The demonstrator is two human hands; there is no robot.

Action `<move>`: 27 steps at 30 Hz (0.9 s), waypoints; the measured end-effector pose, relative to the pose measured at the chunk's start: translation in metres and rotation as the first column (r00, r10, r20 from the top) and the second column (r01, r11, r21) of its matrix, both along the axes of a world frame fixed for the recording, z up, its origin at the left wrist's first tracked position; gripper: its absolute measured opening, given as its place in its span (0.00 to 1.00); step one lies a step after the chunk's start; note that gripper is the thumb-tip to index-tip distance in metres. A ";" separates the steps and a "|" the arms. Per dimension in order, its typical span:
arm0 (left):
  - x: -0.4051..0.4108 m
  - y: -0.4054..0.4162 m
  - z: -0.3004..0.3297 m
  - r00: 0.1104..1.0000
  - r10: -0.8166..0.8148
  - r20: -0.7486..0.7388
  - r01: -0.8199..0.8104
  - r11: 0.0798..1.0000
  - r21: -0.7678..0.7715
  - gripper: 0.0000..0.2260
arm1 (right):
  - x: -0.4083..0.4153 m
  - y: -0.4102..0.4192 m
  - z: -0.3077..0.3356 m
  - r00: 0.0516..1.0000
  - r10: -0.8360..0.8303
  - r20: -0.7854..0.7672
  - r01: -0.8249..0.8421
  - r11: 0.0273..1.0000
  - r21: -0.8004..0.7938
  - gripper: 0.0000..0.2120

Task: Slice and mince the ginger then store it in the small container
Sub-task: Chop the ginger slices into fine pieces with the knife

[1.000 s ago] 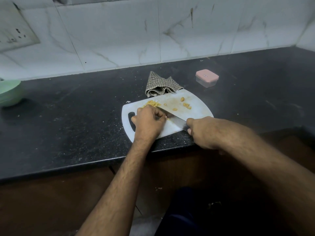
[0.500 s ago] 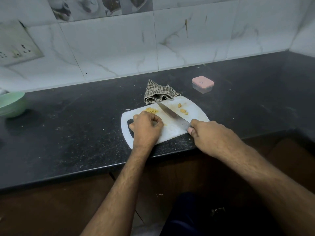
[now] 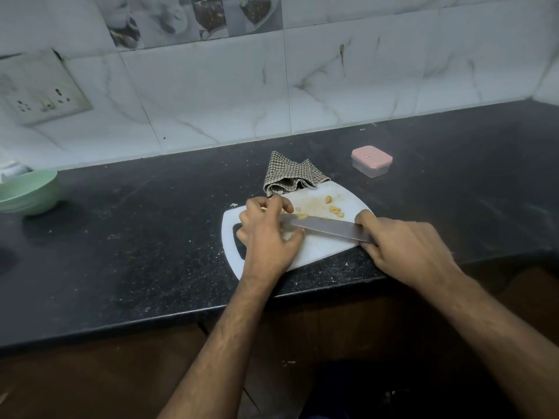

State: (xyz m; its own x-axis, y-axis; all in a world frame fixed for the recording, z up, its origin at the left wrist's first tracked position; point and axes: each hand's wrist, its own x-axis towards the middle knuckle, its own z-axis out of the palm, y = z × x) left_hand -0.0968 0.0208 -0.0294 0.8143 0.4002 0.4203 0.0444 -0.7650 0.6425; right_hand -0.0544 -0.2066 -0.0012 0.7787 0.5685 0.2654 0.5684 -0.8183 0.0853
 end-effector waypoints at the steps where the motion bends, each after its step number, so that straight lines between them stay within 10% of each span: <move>1: 0.000 0.000 0.001 1.000 -0.016 -0.007 0.016 1.000 0.012 0.18 | 0.005 -0.002 -0.002 1.000 0.020 0.018 -0.020 1.000 -0.004 0.13; 8: -0.002 -0.006 0.003 0.993 -0.114 -0.026 0.115 0.993 0.033 0.27 | 0.038 0.002 -0.009 0.991 0.095 0.097 -0.106 0.988 0.116 0.13; 27: 0.012 0.027 0.016 0.987 0.158 -0.035 -0.158 0.987 0.012 0.06 | 0.051 0.001 -0.016 0.993 0.112 0.047 -0.121 0.942 0.314 0.12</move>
State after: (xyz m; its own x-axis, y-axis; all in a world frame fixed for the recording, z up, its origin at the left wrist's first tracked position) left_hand -0.0848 0.0475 -0.0138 0.7558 0.5213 0.3964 0.1880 -0.7525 0.6311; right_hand -0.0032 -0.2055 -0.0175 0.7018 0.5380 0.4669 0.6623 -0.7341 -0.1497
